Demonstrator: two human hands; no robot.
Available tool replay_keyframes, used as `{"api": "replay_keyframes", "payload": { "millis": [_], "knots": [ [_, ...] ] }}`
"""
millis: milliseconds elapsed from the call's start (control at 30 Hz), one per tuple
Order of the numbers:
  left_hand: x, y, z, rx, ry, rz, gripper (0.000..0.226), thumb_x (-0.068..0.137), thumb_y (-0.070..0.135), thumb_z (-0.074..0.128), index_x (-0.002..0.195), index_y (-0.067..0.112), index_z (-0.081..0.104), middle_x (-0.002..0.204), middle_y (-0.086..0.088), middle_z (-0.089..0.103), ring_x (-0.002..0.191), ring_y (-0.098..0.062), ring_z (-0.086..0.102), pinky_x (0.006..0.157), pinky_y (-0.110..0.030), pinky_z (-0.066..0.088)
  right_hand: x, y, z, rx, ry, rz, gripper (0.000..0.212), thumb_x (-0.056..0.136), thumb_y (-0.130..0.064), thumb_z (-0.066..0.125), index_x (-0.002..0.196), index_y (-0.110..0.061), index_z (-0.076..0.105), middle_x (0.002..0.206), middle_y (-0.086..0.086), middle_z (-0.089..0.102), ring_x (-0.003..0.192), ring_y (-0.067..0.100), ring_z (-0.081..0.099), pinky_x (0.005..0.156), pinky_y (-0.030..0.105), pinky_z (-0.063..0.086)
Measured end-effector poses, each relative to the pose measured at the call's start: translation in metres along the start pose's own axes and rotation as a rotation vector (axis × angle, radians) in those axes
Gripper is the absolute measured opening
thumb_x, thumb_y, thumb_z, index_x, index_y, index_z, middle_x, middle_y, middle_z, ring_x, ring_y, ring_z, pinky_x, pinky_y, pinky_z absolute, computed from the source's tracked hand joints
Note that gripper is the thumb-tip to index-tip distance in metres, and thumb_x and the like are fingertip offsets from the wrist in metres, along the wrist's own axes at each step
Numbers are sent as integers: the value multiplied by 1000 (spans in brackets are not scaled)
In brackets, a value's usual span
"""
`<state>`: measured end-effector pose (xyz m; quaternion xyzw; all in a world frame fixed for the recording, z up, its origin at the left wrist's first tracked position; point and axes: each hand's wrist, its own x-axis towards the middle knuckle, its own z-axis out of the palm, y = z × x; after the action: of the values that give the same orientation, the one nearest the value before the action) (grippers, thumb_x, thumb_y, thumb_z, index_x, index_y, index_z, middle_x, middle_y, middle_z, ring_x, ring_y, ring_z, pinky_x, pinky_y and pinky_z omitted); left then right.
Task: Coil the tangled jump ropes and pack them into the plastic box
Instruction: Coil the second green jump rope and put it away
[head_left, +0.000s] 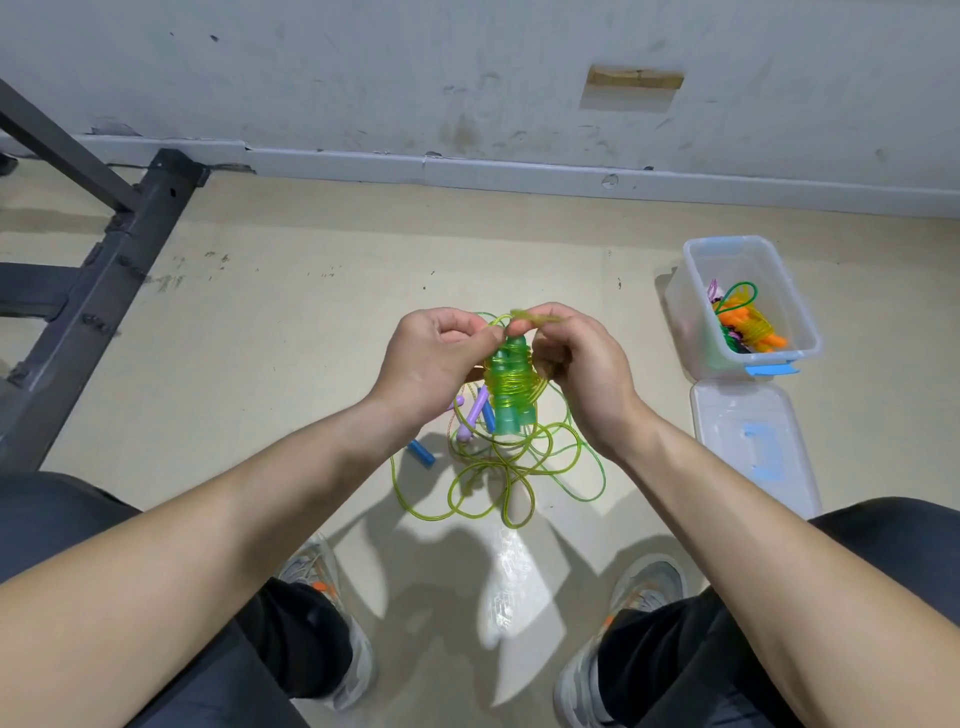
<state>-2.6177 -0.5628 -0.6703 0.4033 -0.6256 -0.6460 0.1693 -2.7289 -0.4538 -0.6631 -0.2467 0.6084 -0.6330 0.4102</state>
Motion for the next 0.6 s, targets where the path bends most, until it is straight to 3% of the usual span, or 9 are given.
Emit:
{"api": "replay_keyframes", "payload": {
  "millis": [133, 233, 300, 400, 600],
  "knots": [
    [0, 2, -2, -50, -64, -51, 11, 95, 17, 68, 91, 6, 70, 80, -5, 72, 70, -12, 69, 63, -22, 54, 1, 0, 0, 51, -45, 52, 33, 89, -36, 38, 88, -9, 58, 62, -17, 59, 54, -1, 47, 59, 19, 37],
    [0, 4, -3, -125, -111, -114, 16, 100, 15, 61, 101, 2, 70, 87, -6, 74, 73, -10, 72, 61, -19, 55, 0, -1, 1, -19, 15, 35, 44, 95, -51, 38, 84, -14, 58, 61, -18, 56, 58, 0, 46, 62, 19, 39],
    [-1, 5, -2, -167, -145, -140, 20, 102, 14, 57, 107, 0, 71, 90, -7, 75, 79, -12, 73, 67, -22, 58, 0, 1, 0, -172, 26, -62, 39, 102, -47, 40, 76, -21, 54, 62, -18, 53, 60, 0, 46, 63, 23, 39],
    [-2, 4, -1, -231, -192, -189, 27, 102, 17, 56, 115, -3, 69, 102, -13, 74, 98, -23, 71, 90, -40, 59, 1, 3, -1, -395, 100, -158, 43, 98, -54, 42, 70, -22, 42, 65, -10, 39, 63, 11, 37, 62, 40, 33],
    [-5, 5, 3, -337, -207, -265, 31, 102, 17, 56, 124, -4, 64, 104, -12, 69, 101, -22, 66, 98, -47, 55, -4, 4, 4, -594, 233, -246, 48, 106, -32, 47, 63, -12, 37, 57, -9, 30, 55, 9, 28, 52, 28, 26]
  ]
}}
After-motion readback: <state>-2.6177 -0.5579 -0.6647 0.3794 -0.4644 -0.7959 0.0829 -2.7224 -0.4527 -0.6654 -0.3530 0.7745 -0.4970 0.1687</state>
